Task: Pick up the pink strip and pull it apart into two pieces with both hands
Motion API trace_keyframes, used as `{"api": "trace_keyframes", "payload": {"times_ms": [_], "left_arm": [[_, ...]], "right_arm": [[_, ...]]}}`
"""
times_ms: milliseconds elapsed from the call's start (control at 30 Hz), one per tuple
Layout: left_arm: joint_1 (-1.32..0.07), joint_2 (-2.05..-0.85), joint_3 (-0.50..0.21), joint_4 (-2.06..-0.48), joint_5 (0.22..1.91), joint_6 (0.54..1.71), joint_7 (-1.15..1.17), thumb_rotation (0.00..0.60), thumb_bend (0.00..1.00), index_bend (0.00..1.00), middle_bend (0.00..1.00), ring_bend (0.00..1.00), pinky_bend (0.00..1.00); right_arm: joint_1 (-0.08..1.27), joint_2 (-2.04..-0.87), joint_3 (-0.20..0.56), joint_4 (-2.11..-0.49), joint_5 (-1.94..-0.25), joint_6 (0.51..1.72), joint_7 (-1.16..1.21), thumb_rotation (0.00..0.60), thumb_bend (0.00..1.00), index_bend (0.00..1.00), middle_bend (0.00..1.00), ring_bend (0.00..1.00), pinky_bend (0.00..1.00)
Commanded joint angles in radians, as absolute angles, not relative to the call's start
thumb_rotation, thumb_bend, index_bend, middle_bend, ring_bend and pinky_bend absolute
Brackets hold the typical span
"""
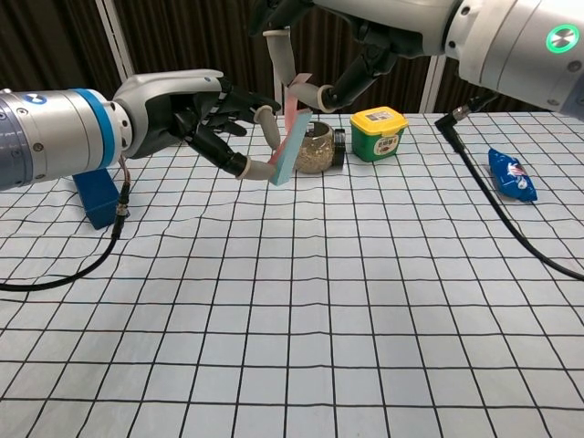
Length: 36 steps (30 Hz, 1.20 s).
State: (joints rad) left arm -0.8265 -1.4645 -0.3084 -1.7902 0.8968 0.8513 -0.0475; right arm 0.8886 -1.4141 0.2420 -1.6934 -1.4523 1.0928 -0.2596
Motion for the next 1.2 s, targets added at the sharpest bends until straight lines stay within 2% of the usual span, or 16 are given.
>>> {"api": "trace_keyframes", "payload": {"times_ms": [33,200,500,933,1200], "left_arm": [[-0.830,-1.468,-0.310,-1.792,0.887,0.853,-0.047,0.600,0.30,0.51,0.00,0.00,0.00],[-0.836,-1.470,-0.308,-1.792,0.870,0.858,-0.039,0.600,0.30,0.52,0.00,0.00,0.00],[-0.842,-1.474,-0.304,-1.800,0.850,0.866,-0.030,0.600,0.38,0.57,0.00,0.00,0.00],[-0.855,-1.488,-0.311,-1.812,0.813,0.898,-0.007,0.600,0.48,0.74,0.00,0.00,0.00],[-0.861,-1.503,-0.314,-1.809,0.794,0.926,0.012,0.600,0.49,0.78,0.00,0.00,0.00]], "right_arm": [[0.889,-1.414,0.243,-1.695,-1.453,1.092,-0.260,0.600,0.41,0.66,0.20,0.00,0.00],[0.890,-1.414,0.245,-1.700,-1.456,1.092,-0.260,0.600,0.41,0.66,0.20,0.00,0.00],[0.889,-1.410,0.243,-1.707,-1.467,1.090,-0.249,0.600,0.41,0.66,0.20,0.00,0.00],[0.882,-1.386,0.242,-1.719,-1.485,1.096,-0.231,0.600,0.41,0.66,0.20,0.00,0.00],[0.870,-1.359,0.240,-1.720,-1.497,1.105,-0.206,0.600,0.41,0.66,0.20,0.00,0.00]]}}
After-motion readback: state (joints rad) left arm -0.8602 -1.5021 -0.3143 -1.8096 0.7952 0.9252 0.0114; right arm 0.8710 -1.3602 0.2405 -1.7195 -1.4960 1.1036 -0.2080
